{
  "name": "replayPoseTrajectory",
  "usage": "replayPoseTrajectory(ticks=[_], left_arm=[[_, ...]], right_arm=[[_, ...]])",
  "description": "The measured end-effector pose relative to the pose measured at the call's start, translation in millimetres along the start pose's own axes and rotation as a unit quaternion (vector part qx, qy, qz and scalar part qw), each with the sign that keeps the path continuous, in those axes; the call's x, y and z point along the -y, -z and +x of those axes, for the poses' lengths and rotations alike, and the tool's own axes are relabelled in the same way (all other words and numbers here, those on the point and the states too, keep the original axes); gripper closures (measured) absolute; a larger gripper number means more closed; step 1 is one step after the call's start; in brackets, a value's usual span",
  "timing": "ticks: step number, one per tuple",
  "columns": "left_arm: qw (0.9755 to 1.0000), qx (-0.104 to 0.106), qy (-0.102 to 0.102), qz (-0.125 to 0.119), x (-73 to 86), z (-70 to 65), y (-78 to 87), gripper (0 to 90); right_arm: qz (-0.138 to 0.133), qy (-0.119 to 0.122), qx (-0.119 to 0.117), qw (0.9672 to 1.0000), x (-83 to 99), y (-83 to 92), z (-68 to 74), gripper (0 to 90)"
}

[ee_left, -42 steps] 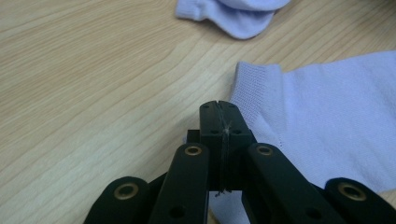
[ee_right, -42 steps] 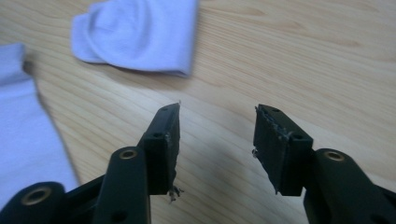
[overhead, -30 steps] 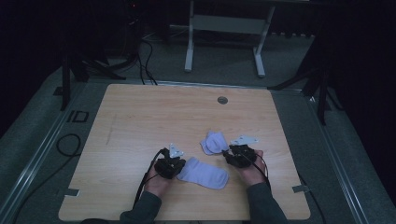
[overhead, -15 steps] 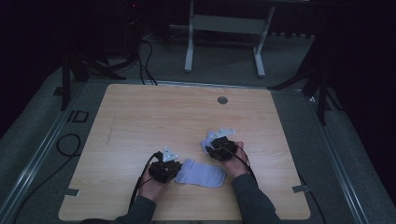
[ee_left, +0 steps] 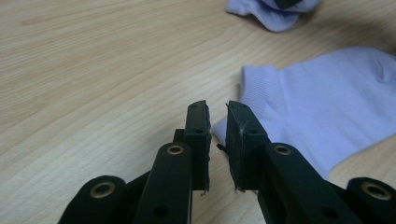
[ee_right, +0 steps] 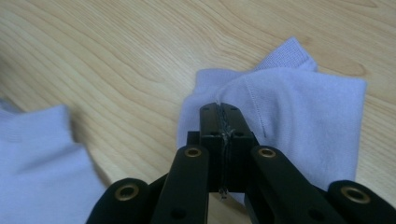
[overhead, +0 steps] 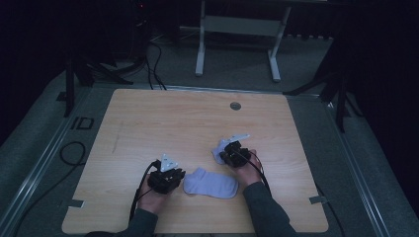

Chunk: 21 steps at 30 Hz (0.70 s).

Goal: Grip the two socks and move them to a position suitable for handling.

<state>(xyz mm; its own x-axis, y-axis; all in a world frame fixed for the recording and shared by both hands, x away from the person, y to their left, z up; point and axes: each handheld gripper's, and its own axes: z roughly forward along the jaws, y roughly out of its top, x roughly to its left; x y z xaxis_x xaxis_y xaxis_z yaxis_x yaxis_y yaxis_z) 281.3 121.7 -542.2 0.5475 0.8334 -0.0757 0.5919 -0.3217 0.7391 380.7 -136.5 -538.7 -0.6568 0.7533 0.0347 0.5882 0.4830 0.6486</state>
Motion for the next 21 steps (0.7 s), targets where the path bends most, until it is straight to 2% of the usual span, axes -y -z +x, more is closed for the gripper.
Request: replayPoseTrajectory(ticks=[4,9,16,21], left_arm=[[1.0000,-0.008,0.006,-0.001,0.9,5.7,-0.2,78.7],[0.9998,-0.015,0.015,-0.001,1.5,11.7,-2.5,78.7],[0.9997,-0.020,0.012,0.003,1.2,12.9,-6.5,78.7],[0.9997,-0.021,0.010,0.004,1.3,11.3,-8.1,78.7]], right_arm=[[-0.011,-0.018,-0.023,0.9995,-1.0,2.7,5.7,88.8],[-0.023,-0.026,-0.042,0.9985,-3.4,5.4,14.7,88.8],[-0.033,-0.023,-0.040,0.9984,-7.3,11.9,14.9,88.9],[-0.042,-0.029,-0.040,0.9979,-7.7,17.4,11.9,88.9]])
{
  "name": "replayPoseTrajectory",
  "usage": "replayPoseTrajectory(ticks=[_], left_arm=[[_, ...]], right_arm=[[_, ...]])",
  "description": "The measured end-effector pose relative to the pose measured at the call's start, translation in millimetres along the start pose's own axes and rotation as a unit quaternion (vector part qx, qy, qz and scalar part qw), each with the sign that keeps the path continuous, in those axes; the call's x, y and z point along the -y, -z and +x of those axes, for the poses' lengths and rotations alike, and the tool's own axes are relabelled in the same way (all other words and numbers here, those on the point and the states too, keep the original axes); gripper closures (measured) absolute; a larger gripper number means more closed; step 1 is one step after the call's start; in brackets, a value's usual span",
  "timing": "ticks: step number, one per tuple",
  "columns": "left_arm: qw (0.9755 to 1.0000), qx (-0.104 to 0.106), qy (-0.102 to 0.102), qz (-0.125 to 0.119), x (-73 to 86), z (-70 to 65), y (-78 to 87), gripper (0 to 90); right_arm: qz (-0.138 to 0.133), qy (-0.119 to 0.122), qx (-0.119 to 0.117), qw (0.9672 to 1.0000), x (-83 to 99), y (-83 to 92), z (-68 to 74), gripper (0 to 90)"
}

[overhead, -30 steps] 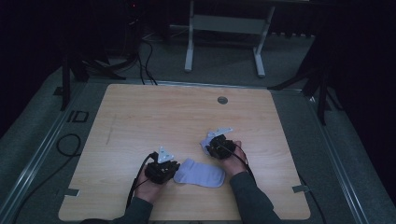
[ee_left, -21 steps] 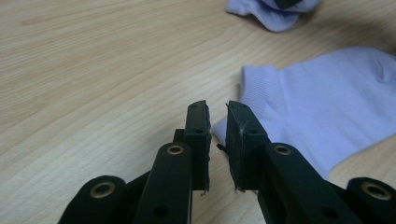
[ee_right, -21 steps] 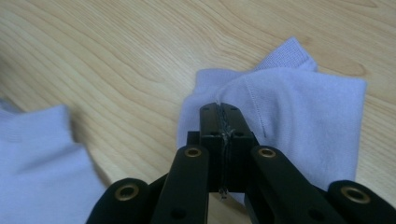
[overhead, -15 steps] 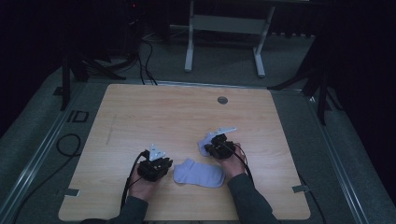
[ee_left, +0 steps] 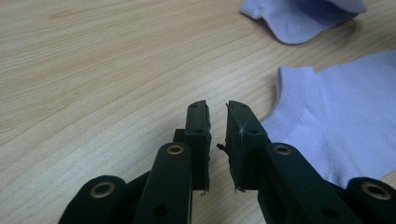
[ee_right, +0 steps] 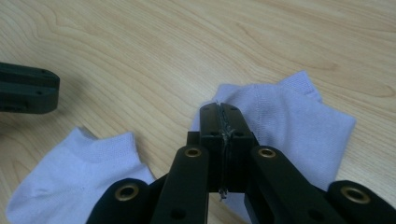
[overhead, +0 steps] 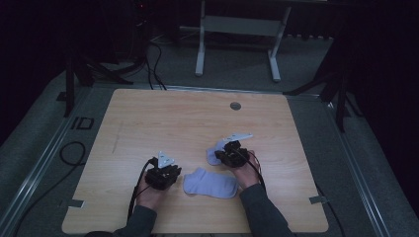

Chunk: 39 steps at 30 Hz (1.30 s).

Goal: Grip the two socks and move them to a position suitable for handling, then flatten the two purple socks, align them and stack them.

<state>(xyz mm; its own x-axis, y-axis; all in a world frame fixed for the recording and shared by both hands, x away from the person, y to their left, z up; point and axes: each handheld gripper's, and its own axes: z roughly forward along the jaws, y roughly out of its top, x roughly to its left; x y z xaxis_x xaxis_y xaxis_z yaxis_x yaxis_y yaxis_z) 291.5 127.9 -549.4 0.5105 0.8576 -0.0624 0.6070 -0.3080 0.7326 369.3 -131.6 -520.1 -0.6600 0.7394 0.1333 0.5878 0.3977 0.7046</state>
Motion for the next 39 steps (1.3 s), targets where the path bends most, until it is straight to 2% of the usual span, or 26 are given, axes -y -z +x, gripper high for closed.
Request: replayPoseTrajectory(ticks=[9,17,24,30,39], left_arm=[[1.0000,0.002,-0.005,0.004,-0.3,-0.8,-2.6,78.6],[1.0000,0.002,-0.004,0.004,-0.4,-0.2,-2.5,78.6],[1.0000,0.003,-0.003,0.005,-0.8,-0.5,-3.4,78.5],[1.0000,0.002,-0.004,0.004,-0.4,-0.8,-2.7,78.2],[1.0000,0.002,-0.003,0.004,-0.2,0.2,-2.0,77.9]], right_arm=[[-0.012,-0.005,0.006,0.9999,-2.5,9.2,-5.8,88.9],[-0.027,-0.018,0.011,0.9994,-1.4,22.9,-16.5,88.9],[-0.041,-0.035,0.029,0.9981,2.8,40.8,-34.8,88.9],[-0.049,-0.060,0.046,0.9959,11.9,53.5,-55.3,88.9],[-0.042,-0.091,0.073,0.9923,29.5,63.2,-82.1,88.8]])
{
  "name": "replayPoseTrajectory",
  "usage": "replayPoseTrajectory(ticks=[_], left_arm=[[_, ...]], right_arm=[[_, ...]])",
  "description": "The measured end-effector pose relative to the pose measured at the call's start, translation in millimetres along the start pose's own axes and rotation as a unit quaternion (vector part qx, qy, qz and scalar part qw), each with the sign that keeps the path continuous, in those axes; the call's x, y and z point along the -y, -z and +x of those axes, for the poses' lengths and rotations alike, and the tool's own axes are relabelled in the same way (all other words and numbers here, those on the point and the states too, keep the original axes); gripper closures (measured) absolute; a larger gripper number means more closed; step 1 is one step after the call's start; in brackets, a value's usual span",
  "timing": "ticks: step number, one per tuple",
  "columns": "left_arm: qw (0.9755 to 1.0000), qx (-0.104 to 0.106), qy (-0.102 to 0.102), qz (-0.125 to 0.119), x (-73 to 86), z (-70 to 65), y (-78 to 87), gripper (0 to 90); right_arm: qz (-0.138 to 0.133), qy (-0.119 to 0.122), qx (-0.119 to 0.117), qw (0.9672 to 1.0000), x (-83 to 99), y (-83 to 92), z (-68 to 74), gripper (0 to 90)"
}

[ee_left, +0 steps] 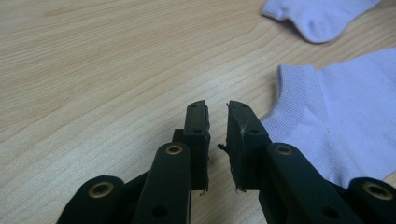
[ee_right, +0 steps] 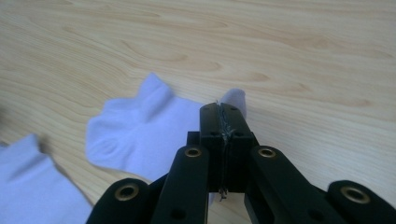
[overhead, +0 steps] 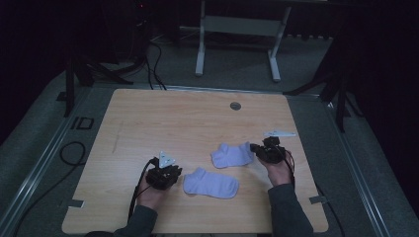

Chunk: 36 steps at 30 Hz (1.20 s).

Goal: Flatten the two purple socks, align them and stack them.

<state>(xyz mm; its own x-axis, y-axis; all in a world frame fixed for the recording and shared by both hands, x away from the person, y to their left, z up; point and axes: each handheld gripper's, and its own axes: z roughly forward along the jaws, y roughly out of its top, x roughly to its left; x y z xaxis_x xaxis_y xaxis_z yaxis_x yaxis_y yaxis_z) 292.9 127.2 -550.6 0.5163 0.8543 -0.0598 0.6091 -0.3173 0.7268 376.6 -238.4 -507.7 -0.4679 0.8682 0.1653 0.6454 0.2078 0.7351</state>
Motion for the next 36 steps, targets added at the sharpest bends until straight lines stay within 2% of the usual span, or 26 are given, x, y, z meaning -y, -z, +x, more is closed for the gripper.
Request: replayPoseTrajectory(ticks=[5,6,12,14,19,24,31,36], left_arm=[[1.0000,0.000,0.000,0.000,-0.1,0.1,-0.1,77.7],[1.0000,0.000,0.001,0.000,0.0,0.2,0.0,77.7],[1.0000,-0.001,0.004,-0.001,0.0,1.6,0.4,77.7],[1.0000,-0.001,0.004,-0.001,-0.1,1.9,0.6,77.5],[1.0000,-0.002,0.005,-0.001,-0.1,2.2,0.8,77.3],[1.0000,-0.001,0.005,-0.001,0.0,2.3,0.4,77.3],[1.0000,-0.001,0.003,0.000,0.1,1.8,0.0,76.8],[1.0000,0.000,0.004,0.000,0.3,1.7,-0.6,76.7]], right_arm=[[0.011,-0.003,0.011,0.9999,5.6,-0.9,-7.4,88.6],[0.019,0.000,0.023,0.9996,9.2,-0.7,-11.8,86.8],[0.018,0.018,0.060,0.9979,7.8,6.0,-14.7,67.7],[0.015,0.027,0.060,0.9977,4.6,8.7,-13.8,62.6],[0.014,0.060,0.044,0.9971,-2.6,6.1,-2.9,55.5],[0.026,0.091,0.022,0.9952,-4.2,-6.7,13.6,52.9],[0.041,0.144,-0.009,0.9887,-6.1,-26.1,36.9,50.1],[0.054,0.166,-0.029,0.9841,-4.9,-40.7,47.2,50.0]])
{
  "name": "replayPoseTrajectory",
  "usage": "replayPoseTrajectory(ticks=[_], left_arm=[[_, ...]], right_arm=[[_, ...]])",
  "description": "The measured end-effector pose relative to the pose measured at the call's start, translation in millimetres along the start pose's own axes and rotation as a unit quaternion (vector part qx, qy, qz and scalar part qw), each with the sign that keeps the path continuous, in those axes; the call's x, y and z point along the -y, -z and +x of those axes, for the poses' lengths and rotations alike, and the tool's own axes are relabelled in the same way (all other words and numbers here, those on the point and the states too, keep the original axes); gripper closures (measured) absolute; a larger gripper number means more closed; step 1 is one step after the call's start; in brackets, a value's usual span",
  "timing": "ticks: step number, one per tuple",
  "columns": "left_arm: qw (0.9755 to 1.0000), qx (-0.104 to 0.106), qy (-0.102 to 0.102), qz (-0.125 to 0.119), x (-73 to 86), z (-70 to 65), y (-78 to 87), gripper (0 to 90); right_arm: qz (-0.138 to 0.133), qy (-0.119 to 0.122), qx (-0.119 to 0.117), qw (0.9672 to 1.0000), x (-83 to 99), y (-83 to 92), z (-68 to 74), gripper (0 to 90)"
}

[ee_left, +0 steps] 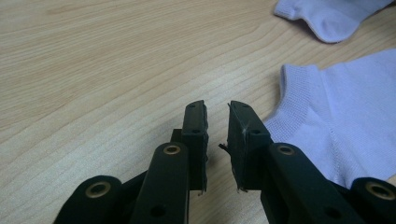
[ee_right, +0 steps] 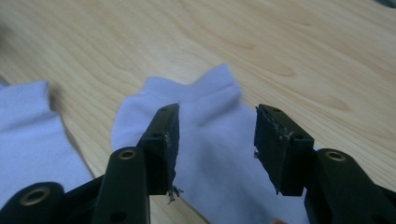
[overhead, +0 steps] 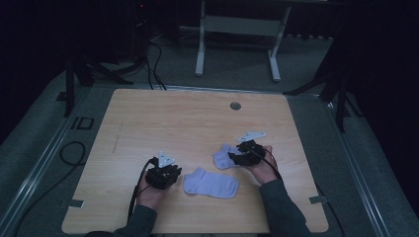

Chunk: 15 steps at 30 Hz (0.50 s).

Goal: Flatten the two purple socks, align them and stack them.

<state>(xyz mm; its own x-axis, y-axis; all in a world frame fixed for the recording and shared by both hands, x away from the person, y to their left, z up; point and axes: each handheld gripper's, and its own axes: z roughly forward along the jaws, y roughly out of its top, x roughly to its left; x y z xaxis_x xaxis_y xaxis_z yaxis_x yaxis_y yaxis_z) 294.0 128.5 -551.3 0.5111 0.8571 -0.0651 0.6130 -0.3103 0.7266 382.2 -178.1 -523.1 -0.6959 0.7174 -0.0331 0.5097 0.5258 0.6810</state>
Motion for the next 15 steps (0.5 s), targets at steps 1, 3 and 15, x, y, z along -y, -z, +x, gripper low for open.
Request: replayPoseTrajectory(ticks=[1,3,15], left_arm=[[1.0000,0.001,-0.001,0.001,0.0,-0.1,-0.1,76.6],[1.0000,0.001,-0.002,0.002,-0.1,-0.2,-0.3,76.5],[1.0000,0.000,0.000,0.001,0.0,0.2,0.4,76.2]], right_arm=[[0.002,0.006,-0.003,1.0000,-0.3,-2.6,0.9,50.0],[0.004,0.016,-0.011,0.9998,-0.7,-6.8,2.7,50.1],[0.040,0.056,-0.046,0.9966,-2.3,-30.2,6.1,47.9]])
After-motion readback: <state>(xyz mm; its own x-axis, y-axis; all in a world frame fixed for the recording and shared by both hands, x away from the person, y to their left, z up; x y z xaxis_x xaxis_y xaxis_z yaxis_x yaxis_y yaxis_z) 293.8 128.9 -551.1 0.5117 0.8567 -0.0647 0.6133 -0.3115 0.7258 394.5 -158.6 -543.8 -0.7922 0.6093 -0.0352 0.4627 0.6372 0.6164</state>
